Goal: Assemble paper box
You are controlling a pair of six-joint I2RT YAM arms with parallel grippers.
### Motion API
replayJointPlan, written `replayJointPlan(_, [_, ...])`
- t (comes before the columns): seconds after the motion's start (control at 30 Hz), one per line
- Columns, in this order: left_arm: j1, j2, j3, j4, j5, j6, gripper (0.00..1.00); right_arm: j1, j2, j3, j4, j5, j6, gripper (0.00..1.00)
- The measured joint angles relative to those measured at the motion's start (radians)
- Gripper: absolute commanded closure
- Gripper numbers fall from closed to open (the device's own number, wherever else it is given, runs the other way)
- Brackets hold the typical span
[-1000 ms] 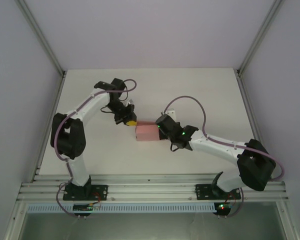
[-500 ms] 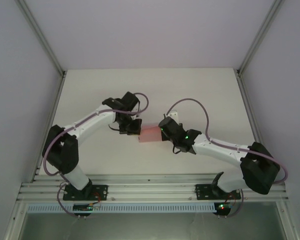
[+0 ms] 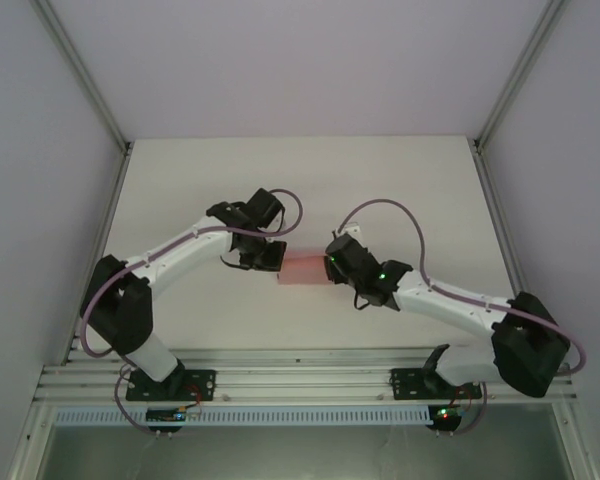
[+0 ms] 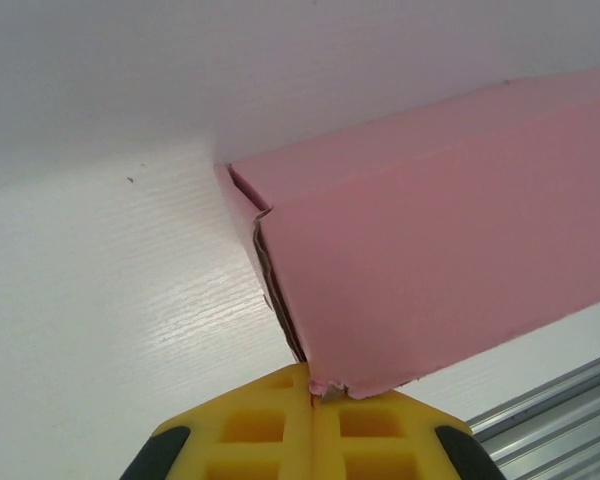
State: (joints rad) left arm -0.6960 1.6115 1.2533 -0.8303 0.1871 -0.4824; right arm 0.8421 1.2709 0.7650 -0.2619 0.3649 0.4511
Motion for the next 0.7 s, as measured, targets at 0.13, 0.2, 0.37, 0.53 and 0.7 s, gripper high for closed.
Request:
replayJointPlan(0.13, [-0.008,0.002,-0.001,0.031,-0.001,0.000,1.00,-0.059,-0.089,-0.012,-0.006,-0.196,-0.023,0.17])
replayJointPlan(0.2, [-0.010,0.003,-0.005,0.046,0.000,0.000,1.00,-0.109,-0.133,-0.017,0.012,-0.280,-0.027,0.17])
replayJointPlan(0.37, [-0.011,0.003,-0.008,0.066,0.000,0.000,1.00,-0.196,-0.165,-0.019,0.079,-0.412,-0.023,0.26])
replayJointPlan(0.53, [-0.013,0.004,-0.009,0.072,0.000,0.000,1.00,-0.249,-0.113,-0.020,0.077,-0.427,0.014,0.40])
replayJointPlan(0.7, [-0.013,0.004,-0.012,0.082,0.001,0.004,0.95,-0.293,-0.057,-0.095,0.129,-0.463,0.075,0.55])
